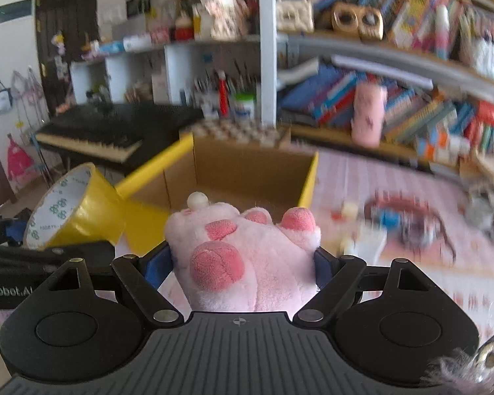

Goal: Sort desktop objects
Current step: 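Carry the tape roll and the pig over the open yellow box with both grippers, then open the left gripper to drop the tape in the box while the right gripper releases the pig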

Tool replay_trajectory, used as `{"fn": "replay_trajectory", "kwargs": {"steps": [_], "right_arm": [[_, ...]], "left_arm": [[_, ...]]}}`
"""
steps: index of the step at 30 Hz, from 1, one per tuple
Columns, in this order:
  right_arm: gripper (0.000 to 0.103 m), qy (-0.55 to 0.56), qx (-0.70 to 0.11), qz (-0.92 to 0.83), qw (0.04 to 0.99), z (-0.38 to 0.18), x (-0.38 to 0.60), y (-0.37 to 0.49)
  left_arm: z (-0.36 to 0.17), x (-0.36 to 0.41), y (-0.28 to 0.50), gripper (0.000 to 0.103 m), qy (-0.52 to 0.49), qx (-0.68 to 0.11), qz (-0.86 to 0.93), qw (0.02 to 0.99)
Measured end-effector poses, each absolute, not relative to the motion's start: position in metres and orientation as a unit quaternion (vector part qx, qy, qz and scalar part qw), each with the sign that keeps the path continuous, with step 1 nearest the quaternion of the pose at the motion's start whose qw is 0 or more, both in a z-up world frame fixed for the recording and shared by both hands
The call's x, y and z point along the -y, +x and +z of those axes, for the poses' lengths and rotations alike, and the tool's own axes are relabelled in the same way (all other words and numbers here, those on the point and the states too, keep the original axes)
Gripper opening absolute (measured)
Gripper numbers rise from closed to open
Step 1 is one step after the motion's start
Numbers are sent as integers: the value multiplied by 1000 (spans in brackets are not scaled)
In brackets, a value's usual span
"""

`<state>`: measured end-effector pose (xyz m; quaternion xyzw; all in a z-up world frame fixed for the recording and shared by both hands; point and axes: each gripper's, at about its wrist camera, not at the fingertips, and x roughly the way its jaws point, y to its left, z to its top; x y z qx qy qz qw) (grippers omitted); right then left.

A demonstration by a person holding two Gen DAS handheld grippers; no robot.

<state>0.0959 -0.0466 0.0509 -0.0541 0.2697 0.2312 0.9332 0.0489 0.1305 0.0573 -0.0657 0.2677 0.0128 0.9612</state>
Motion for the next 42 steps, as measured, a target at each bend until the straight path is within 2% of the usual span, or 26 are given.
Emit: {"fn": "replay_trajectory", "kwargs": {"steps": [4,14,22,32,42], "right_arm": [[81,-76,-234,242,938,67,47,127],[82,-160,-212,279,923,70,44,196],[82,-315,-200,360,855,40,20,239],[82,-386,-224,395,803,4,-11,290],[82,-468,-283,450,706,-37,-32,316]], "left_arm": [[65,-127,72,85,-56,-248,15,967],[72,-122,138,85,-53,-235,16,970],[61,-112,196,85,33,-280,-18,959],[26,-102,261,86,120,-364,-39,923],[-9,-101,294,86,152,-445,-45,881]]}}
